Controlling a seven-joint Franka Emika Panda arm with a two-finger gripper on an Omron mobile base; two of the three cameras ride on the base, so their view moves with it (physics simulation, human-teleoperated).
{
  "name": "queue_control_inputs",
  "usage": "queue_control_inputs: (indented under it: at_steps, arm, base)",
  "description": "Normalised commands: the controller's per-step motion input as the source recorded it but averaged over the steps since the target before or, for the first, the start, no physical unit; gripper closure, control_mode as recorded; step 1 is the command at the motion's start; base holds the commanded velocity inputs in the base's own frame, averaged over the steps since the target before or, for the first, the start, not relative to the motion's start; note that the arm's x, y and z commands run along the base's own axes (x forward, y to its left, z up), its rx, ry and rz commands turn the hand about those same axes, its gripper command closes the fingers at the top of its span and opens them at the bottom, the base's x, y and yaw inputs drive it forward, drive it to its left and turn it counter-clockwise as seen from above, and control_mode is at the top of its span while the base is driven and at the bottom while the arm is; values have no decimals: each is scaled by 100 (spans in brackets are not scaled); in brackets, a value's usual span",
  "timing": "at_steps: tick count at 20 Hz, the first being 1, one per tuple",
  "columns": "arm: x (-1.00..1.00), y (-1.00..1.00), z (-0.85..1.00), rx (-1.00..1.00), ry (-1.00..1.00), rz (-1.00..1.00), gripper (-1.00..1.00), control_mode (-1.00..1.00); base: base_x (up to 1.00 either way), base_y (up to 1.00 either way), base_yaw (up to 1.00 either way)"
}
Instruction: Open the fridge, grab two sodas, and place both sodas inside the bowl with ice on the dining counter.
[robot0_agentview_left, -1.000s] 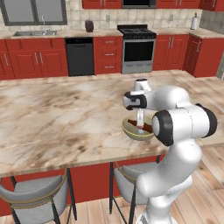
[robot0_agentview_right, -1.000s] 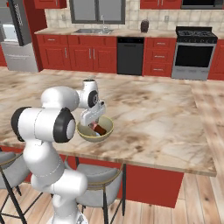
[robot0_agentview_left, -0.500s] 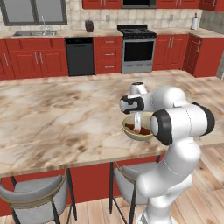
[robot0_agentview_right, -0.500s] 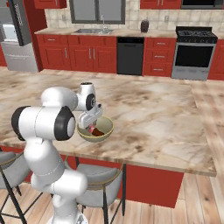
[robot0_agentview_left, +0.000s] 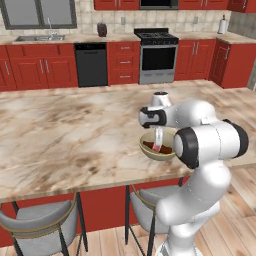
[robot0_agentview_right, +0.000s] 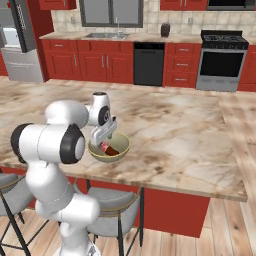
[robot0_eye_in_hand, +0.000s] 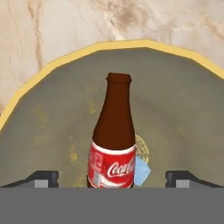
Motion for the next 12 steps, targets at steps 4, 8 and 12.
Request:
queue_control_inputs:
  at_steps: [4,8,12]
  arm:
    - [-24,0,64,5,-13,0,-100,-100]
    - [-48,13,67,6,-15,0,-100,-100]
    - [-70,32,55,9,-15,-4,-100,-100]
  base:
    - [0,0,0]
    - [0,0,0]
    - [0,0,0]
